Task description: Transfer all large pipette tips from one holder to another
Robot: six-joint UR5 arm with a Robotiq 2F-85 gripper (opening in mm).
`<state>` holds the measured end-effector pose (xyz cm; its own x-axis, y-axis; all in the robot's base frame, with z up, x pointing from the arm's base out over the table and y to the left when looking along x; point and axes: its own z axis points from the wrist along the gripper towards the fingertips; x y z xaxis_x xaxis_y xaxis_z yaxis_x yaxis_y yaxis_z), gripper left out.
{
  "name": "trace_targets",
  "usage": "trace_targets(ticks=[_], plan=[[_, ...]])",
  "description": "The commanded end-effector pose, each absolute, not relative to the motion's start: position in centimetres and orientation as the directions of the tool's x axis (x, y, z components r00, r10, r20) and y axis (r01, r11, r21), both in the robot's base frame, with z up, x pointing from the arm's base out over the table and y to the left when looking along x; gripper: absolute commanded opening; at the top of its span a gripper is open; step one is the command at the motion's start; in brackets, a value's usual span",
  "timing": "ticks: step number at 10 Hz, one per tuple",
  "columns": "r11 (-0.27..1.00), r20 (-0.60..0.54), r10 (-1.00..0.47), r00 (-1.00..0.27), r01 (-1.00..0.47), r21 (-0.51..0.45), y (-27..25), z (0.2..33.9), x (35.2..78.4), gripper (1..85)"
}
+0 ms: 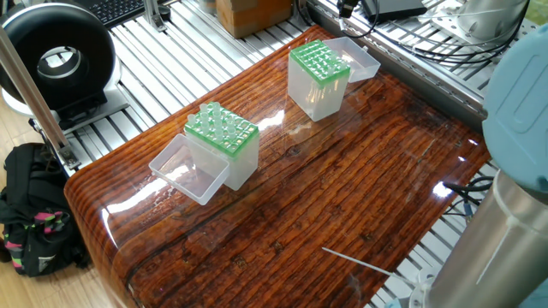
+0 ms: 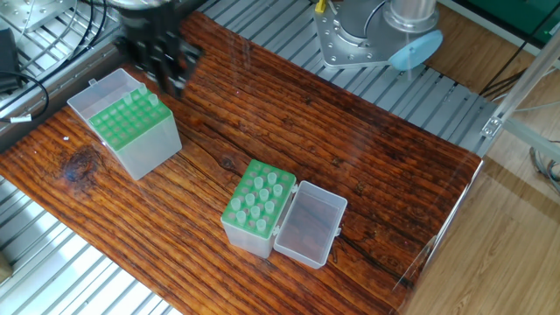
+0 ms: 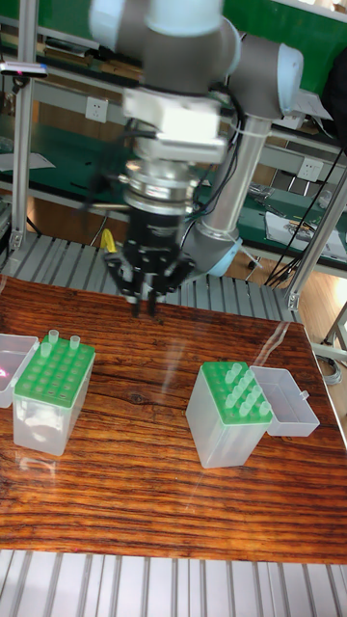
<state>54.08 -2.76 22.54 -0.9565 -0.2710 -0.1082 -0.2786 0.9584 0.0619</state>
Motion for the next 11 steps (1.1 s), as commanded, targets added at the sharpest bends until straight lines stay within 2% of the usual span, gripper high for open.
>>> trace_targets(ticks=[1,4,5,6,7,9,10,11], plan=[[0.973,-0.085,-0.217,-0.972,-0.223,0.066,1.2,21.9,52.3,27.3],[0.973,-0.083,-0.214,-0.973,-0.22,0.067,2.6,20.7,52.2,27.3],[0.974,-0.069,-0.225,-0.972,-0.226,0.004,0.9,20.6,52.2,25.3],[0.967,-0.039,-0.242,-0.97,-0.238,-0.089,-1.6,20.7,52.0,19.3],[0.949,-0.006,-0.299,-0.954,-0.297,-0.106,-2.2,20.7,51.4,17.7],[0.869,0.047,-0.485,-0.873,-0.487,-0.088,-2.2,20.7,50.5,22.0],[0.843,0.025,-0.533,-0.846,-0.533,-0.077,-1.6,20.7,51.0,28.7],[0.831,0.001,-0.552,-0.834,-0.551,-0.073,-1.2,20.6,51.5,31.0]])
